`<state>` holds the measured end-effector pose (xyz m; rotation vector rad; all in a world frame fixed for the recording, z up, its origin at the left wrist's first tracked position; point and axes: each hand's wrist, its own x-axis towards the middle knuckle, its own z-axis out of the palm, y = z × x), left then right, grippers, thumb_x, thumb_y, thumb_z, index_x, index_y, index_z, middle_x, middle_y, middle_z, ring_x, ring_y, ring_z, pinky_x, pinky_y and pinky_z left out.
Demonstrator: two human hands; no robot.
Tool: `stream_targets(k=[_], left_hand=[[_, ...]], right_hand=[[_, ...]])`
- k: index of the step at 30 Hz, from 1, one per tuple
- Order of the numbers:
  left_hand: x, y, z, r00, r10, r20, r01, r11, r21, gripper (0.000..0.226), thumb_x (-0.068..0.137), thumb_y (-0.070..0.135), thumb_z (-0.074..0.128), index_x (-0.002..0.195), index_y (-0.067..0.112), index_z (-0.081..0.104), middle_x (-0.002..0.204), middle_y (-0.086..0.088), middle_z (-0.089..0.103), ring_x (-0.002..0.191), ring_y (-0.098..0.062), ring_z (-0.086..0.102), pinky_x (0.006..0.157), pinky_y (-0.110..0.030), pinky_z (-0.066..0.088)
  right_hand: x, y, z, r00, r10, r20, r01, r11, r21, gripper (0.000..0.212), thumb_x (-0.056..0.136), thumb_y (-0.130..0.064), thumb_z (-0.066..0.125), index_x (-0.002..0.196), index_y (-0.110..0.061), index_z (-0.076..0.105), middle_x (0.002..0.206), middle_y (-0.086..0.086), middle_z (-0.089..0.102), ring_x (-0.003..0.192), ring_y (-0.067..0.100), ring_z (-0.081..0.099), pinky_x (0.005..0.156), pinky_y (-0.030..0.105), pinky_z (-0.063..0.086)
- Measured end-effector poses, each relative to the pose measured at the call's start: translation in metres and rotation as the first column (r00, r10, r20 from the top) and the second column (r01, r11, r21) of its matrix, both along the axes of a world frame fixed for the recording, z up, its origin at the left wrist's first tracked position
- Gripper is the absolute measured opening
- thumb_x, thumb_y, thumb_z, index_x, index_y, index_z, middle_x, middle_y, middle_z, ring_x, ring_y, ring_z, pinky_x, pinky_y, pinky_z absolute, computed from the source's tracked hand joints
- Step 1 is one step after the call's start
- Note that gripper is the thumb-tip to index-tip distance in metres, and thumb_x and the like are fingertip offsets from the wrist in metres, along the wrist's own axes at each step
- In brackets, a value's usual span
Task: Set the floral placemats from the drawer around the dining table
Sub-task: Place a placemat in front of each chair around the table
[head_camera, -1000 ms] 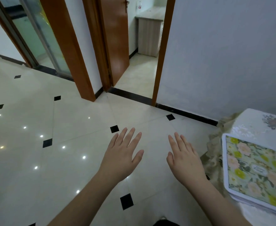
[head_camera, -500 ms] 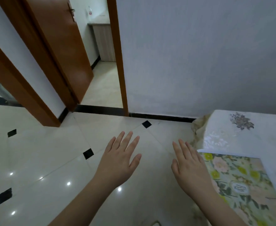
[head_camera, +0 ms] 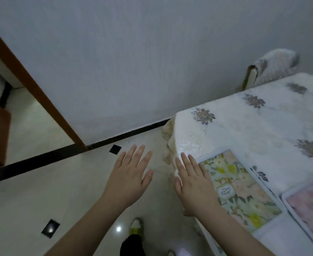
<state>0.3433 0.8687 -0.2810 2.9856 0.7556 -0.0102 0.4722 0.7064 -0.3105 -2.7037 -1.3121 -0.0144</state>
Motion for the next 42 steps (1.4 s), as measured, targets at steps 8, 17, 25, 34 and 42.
stream_targets(k=[8,17,25,34,42], left_hand=[[0.068,0.056,-0.019,0.934,-0.349,0.077,0.351,0.936,-0.015,0.054,0.096,0.046,0.033,0.137,0.019,0.056,0.143,-0.007,0.054,0.134,-0.028,0.048,0.110,-0.043,0.023],[0.140,0.056,-0.052,0.769,-0.630,0.106,0.637,0.769,-0.051,0.054,0.093,0.043,0.036,0.138,0.022,0.056,0.141,-0.003,0.056,0.130,-0.024,0.053,0.108,-0.039,0.033],[0.187,-0.001,-0.087,0.594,-0.803,0.046,0.803,0.588,-0.101,0.056,0.093,0.044,0.036,0.140,0.019,0.054,0.142,-0.006,0.056,0.131,-0.026,0.052,0.107,-0.041,0.039],[0.222,-0.035,-0.109,0.501,-0.865,-0.021,0.856,0.499,-0.137,0.059,0.095,0.046,0.034,0.148,0.022,0.041,0.152,-0.005,0.044,0.139,-0.026,0.042,0.108,-0.044,0.039],[0.236,-0.037,-0.134,0.450,-0.878,-0.162,0.866,0.473,-0.164,0.070,0.097,0.061,0.021,0.147,0.018,0.043,0.155,-0.009,0.038,0.142,-0.025,0.027,0.104,-0.047,0.043]], right_hand=[[0.020,0.012,-0.004,0.929,-0.365,0.060,0.369,0.925,-0.087,0.058,0.090,-0.038,0.034,0.137,-0.012,0.056,0.145,0.008,0.051,0.132,0.027,0.050,0.107,0.042,0.023],[0.004,-0.011,-0.017,0.744,-0.666,0.046,0.668,0.739,-0.089,0.059,0.095,-0.044,0.028,0.133,-0.011,0.060,0.141,0.009,0.055,0.128,0.027,0.055,0.105,0.043,0.027],[0.000,-0.064,-0.041,0.542,-0.838,-0.069,0.830,0.546,-0.112,0.062,0.088,-0.047,0.042,0.138,-0.012,0.055,0.145,0.007,0.051,0.132,0.024,0.051,0.102,0.045,0.044],[0.005,-0.091,-0.077,0.444,-0.871,-0.211,0.863,0.479,-0.159,0.073,0.090,-0.055,0.022,0.150,-0.016,0.035,0.156,0.006,0.035,0.143,0.025,0.034,0.113,0.045,0.029],[0.001,-0.114,-0.104,0.299,-0.924,-0.236,0.925,0.342,-0.165,0.071,0.087,-0.054,0.040,0.144,-0.013,0.046,0.150,0.012,0.044,0.137,0.029,0.045,0.109,0.044,0.036]])
